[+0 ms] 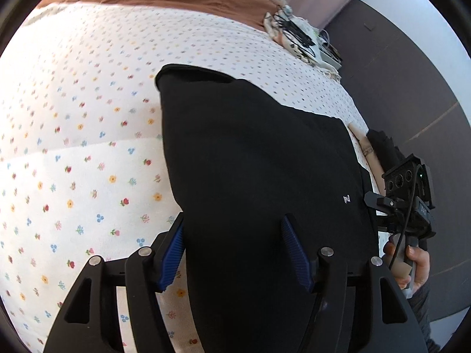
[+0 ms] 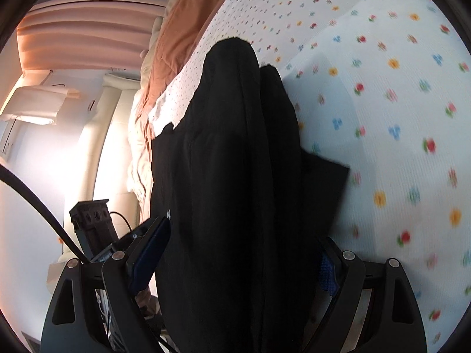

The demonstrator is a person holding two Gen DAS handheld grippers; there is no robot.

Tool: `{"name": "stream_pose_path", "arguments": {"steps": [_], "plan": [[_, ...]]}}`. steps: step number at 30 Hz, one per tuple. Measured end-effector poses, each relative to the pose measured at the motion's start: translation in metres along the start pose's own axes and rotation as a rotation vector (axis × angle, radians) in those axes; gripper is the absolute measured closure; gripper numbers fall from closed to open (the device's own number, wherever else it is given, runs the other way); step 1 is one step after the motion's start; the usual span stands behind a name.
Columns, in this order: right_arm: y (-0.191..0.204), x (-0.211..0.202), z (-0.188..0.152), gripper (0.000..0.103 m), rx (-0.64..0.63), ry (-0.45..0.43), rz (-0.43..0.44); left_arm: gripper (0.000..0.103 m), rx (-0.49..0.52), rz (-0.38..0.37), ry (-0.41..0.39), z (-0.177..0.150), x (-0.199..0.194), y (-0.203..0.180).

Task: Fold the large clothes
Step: 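Close both tools on the folded black garment's edge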

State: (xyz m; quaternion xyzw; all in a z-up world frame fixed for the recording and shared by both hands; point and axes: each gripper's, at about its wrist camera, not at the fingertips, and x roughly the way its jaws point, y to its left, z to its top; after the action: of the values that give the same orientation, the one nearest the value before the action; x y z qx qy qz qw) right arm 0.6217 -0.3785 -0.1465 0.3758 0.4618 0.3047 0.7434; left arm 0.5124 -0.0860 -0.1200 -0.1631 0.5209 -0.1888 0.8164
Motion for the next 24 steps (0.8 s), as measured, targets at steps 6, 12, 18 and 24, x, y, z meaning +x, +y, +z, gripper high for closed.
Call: {"name": "stream_pose_path", "arguments": {"steps": [6, 12, 18, 24], "plan": [[-0.002, 0.013, 0.006, 0.054, -0.004, -0.029, -0.045, 0.038, -0.218, -0.090, 0.029, -0.005, 0.012, 0.043], [0.007, 0.024, 0.004, 0.065, -0.014, -0.043, -0.057, 0.038, -0.297, -0.163, 0.036, -0.007, 0.023, 0.048], [0.033, 0.014, -0.007, 0.084, -0.078, -0.093, -0.046, 0.042, -0.258, -0.189, 0.004, -0.006, 0.002, 0.032], [0.062, 0.001, -0.025, 0.087, -0.161, -0.138, -0.052, 0.043, -0.197, -0.207, -0.050, -0.004, -0.032, 0.009]]}}
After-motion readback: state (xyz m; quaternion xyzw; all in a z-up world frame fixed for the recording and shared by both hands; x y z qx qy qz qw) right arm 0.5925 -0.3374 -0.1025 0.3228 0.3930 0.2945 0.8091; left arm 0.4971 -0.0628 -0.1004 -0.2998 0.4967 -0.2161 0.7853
